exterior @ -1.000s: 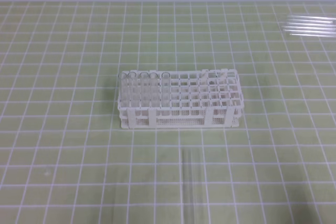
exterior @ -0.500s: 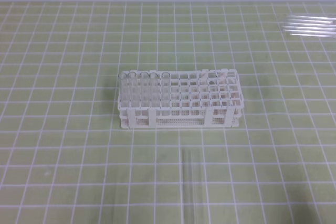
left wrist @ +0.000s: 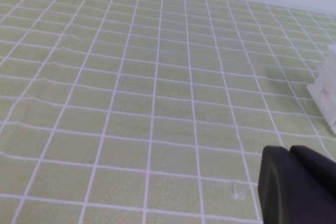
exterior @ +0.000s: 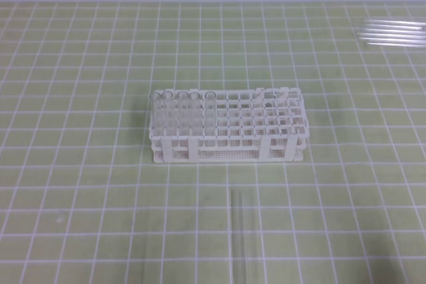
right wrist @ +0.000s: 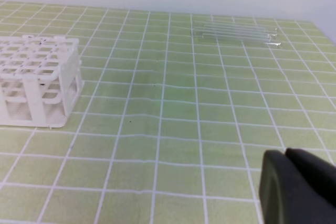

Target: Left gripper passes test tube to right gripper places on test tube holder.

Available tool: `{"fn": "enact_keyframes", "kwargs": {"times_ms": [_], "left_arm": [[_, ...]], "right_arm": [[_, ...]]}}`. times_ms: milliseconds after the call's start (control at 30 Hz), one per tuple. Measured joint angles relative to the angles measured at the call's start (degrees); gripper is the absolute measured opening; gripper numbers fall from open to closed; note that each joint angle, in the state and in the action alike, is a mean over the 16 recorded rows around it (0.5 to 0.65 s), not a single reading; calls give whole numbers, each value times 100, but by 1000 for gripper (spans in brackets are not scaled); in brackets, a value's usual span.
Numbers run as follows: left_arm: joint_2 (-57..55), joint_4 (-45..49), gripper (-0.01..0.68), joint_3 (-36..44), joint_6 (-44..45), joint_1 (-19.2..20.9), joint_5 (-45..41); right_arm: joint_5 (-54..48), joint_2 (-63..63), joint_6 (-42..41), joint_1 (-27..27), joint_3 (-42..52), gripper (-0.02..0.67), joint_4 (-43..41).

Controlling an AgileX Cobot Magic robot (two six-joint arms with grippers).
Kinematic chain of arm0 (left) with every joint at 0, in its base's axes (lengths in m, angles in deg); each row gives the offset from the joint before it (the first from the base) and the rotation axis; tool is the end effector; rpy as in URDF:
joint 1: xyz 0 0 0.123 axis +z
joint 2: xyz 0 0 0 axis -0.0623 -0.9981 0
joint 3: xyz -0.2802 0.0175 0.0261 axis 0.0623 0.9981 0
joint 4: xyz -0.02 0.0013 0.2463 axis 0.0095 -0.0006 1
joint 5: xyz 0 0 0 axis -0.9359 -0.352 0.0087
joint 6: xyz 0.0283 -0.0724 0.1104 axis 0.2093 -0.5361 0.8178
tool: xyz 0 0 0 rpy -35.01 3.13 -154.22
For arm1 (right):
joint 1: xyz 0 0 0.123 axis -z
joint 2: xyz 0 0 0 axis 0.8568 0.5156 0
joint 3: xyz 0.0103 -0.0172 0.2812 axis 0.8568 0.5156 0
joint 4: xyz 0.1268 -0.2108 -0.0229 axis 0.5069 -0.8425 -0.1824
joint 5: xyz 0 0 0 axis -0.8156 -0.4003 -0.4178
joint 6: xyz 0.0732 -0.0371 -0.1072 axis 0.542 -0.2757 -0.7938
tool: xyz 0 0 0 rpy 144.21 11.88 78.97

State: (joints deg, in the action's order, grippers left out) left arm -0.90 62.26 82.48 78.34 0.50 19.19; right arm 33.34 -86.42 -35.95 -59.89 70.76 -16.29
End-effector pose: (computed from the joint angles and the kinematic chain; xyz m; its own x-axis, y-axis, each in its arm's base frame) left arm 0.0949 -0.0073 0.1792 -0.1755 -0.1433 -0.9740 0.0439 0.9872 -0.1531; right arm 0.0961 0.0073 0.1799 -0.1840 -0.0136 -0.9828 -0.0599 0.9982 -0.0026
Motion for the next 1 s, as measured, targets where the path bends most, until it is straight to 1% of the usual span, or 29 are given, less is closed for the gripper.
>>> {"fn": "enact_keyframes", "kwargs": {"times_ms": [200,533,867,1000], "left_arm": [[0,-378,-3,-4,-205,0,324],[-13,-1275,-3,-5,-555,0,1072],[-1,-1536,-2,-4,-1279,0,1644],[-5,-1543,-2,-57,-1753,-1,1584]], "right_arm": [[0,0,0,0,0,-18,0],[0,0,0,0,0,-18,0],[0,0,0,0,0,-18,0],[0,1,0,0,0,-18,0]]}}
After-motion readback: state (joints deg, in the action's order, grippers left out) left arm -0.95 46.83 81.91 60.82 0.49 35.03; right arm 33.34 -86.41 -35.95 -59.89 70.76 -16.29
